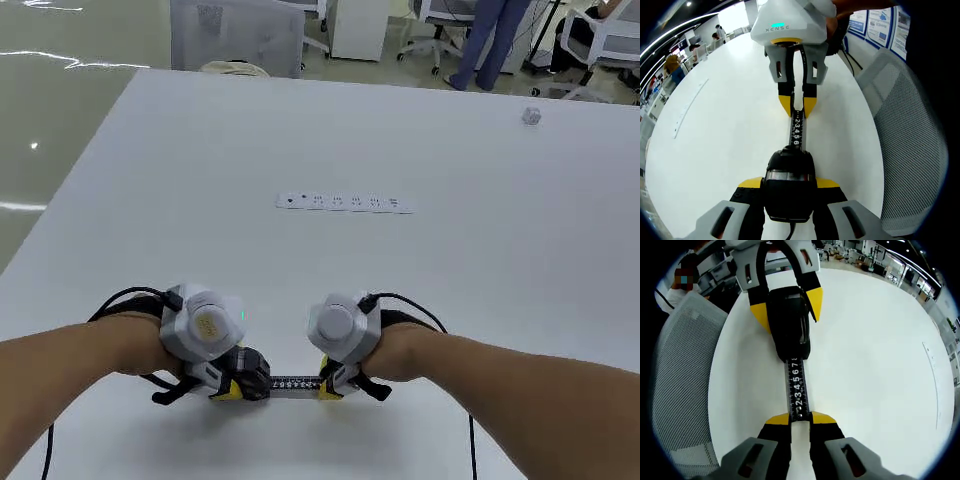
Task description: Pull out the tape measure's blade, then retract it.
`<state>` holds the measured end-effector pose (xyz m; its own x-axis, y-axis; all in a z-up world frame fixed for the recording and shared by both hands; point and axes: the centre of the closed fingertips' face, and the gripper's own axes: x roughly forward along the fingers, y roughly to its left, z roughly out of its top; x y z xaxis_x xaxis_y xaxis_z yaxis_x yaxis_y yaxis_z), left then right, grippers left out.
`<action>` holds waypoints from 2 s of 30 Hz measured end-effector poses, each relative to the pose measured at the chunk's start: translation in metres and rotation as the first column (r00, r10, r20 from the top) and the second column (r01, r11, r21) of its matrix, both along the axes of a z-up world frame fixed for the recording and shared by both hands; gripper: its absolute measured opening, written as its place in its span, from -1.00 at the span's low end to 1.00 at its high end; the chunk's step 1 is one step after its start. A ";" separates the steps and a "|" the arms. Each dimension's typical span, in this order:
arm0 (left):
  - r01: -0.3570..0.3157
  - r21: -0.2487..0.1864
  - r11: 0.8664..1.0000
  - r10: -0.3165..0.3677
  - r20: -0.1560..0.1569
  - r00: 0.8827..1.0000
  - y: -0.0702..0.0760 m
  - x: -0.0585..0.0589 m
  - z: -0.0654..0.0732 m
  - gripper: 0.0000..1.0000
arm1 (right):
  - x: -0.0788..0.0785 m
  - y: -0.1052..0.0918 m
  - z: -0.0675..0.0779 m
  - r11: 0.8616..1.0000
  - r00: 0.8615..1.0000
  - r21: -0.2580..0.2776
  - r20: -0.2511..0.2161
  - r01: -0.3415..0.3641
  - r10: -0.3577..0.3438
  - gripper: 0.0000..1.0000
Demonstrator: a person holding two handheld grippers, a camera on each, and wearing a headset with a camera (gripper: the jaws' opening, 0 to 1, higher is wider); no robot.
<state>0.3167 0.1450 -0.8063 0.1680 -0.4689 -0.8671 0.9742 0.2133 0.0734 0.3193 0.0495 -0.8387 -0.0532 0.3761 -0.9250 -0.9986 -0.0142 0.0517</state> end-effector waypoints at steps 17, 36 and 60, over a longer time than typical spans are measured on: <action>-0.008 0.000 1.000 0.008 -0.005 1.000 0.000 0.000 -0.001 -0.33 | 0.002 -0.010 0.000 1.000 1.000 -0.007 -0.001 0.008 -0.008 -0.77; -0.014 0.000 1.000 0.014 -0.005 1.000 0.000 0.001 0.000 -0.33 | 0.003 -0.022 0.001 1.000 1.000 -0.018 -0.003 0.017 -0.017 -0.77; -0.017 0.000 1.000 0.017 -0.004 1.000 0.000 0.000 0.000 -0.33 | 0.007 -0.038 0.001 0.999 1.000 -0.029 -0.003 0.029 -0.029 -0.77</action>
<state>0.3171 0.1451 -0.8059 0.1726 -0.4662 -0.8677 0.9708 0.2295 0.0698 0.3259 0.0116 -0.8381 -0.0460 0.3505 -0.9354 -0.9983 0.0166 0.0554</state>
